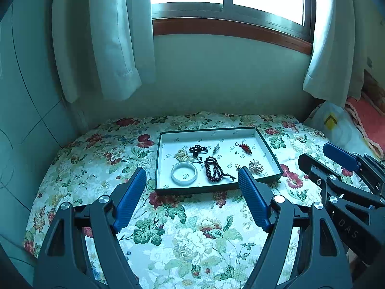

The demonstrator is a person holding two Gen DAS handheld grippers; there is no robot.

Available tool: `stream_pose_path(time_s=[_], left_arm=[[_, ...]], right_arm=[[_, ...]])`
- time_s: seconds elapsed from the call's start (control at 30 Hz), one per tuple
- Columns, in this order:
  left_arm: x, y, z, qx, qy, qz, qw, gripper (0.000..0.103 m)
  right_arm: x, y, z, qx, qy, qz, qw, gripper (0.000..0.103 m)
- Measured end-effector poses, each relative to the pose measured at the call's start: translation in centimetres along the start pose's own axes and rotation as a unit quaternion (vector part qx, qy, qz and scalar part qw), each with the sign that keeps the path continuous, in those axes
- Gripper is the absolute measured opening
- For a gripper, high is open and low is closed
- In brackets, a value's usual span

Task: Organize jewelry

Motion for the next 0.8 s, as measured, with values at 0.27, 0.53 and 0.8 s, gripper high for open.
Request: stream_pose_path(time_s=[0.27, 0.53, 0.8], left_arm=[[-0.1, 1.6, 0.4, -0.002, 0.001, -0.011, 0.9999, 0.078], [-0.5, 2.6, 0.4, -0.002, 0.000, -0.022, 0.9998, 0.078], [-0.8, 3.2, 0.3, -0.001, -0.001, -0.029, 0.9996, 0.078]], right_arm=[[0.0, 1.5, 0.4, 0.000, 0.002, -0.010, 1.000, 0.053], [-0.2, 2.5, 0.7, 0.002, 0.005, -0.019, 1.000, 0.053], [-0.6, 3.2, 0.7, 0.004, 0.005, -0.027, 1.000, 0.053]])
Point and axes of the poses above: each gripper's, at about its wrist camera, not at the fingertips, and y roughly against the way its jaws point, z to its left, x to its underside, the point moved 7 cm from there along -y, roughly the way its jaws point, and after that the axes turned 5 degrees about -z, right-handed, at the moved point
